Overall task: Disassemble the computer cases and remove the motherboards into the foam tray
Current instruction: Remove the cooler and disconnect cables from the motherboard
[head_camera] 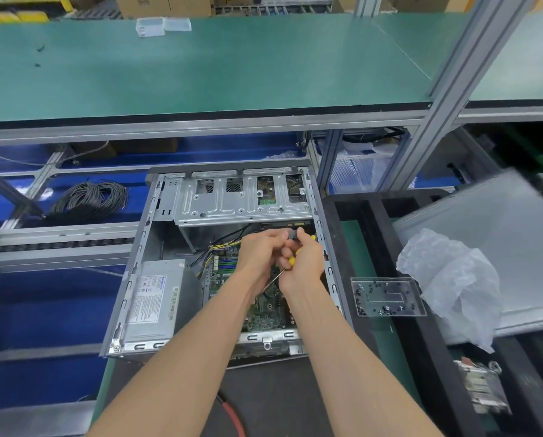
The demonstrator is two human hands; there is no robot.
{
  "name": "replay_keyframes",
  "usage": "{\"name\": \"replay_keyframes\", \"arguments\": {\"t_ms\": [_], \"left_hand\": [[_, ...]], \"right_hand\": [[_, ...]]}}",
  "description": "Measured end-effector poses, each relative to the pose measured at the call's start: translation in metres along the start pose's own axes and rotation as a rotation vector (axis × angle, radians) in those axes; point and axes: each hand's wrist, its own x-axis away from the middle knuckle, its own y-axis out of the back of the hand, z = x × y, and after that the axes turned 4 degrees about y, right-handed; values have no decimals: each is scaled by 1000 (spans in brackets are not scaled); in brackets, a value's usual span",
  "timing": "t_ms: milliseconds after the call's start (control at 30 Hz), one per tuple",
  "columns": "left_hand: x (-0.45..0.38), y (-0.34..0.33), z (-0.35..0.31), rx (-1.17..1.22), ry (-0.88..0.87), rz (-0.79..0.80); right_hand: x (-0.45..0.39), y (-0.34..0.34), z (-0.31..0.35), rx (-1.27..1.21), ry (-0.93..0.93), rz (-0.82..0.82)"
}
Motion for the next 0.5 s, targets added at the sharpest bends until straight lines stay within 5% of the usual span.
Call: {"name": "replay_keyframes", "arguments": {"t_ms": [233,500], "left_hand": [[11,19,-22,-228,-108,8],[26,52,-67,-172,89,184]], "right_hand": [[12,-2,4,229,-74,106],[57,-38,10,1023,163,549]]}}
